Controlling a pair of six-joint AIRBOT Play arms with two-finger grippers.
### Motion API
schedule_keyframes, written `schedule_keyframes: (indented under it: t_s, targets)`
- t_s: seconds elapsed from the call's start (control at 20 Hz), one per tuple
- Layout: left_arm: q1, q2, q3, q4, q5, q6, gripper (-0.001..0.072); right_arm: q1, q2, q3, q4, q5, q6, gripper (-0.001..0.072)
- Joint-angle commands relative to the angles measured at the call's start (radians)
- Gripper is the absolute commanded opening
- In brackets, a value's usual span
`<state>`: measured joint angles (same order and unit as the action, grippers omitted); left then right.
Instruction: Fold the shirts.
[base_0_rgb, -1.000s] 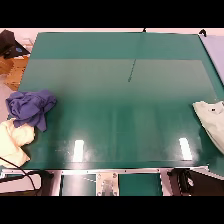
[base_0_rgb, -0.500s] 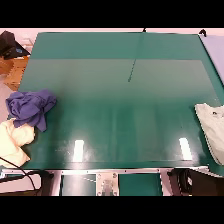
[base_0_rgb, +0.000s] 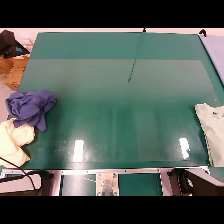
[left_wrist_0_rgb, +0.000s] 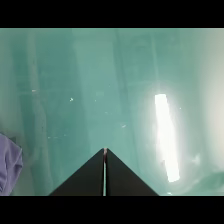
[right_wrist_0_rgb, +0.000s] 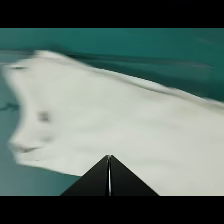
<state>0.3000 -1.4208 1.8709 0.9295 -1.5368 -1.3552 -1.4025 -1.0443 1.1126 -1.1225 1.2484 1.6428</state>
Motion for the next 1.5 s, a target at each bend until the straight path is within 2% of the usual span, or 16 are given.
schedule_keyframes:
  t_s: [0.0,0.15,0.3,0.5,0.65,0.95,1.45]
  targets:
    - [-0.005,0.0,0.0,-0.038,0.039,0.017,0.0021,0.394,0.001,0.091,0.11,-0.145,-0.063,0.0016]
    - [-0.051,0.009,-0.043,-0.062,0.036,0.018,0.0019,0.788,0.001,0.039,0.107,-0.167,-0.108,0.0015]
    - [-0.148,0.06,-0.224,-0.097,0.065,0.01,0.0019,1.109,0.0,-0.097,0.102,-0.199,-0.106,0.0015]
    - [-0.312,0.148,-0.525,-0.097,0.206,0.01,0.0019,1.337,-0.004,-0.222,0.101,-0.261,-0.1,0.0015]
    - [-0.395,0.157,-0.642,-0.074,0.264,-0.008,0.0019,1.366,-0.024,-0.208,0.101,-0.261,-0.105,0.0015]
    - [-0.402,0.156,-0.652,0.012,0.307,-0.085,0.002,1.363,-0.087,-0.029,0.108,-0.183,-0.111,0.0016]
    - [-0.402,0.156,-0.652,0.007,0.307,-0.085,0.0021,1.362,-0.106,0.002,0.125,-0.182,-0.111,0.0016]
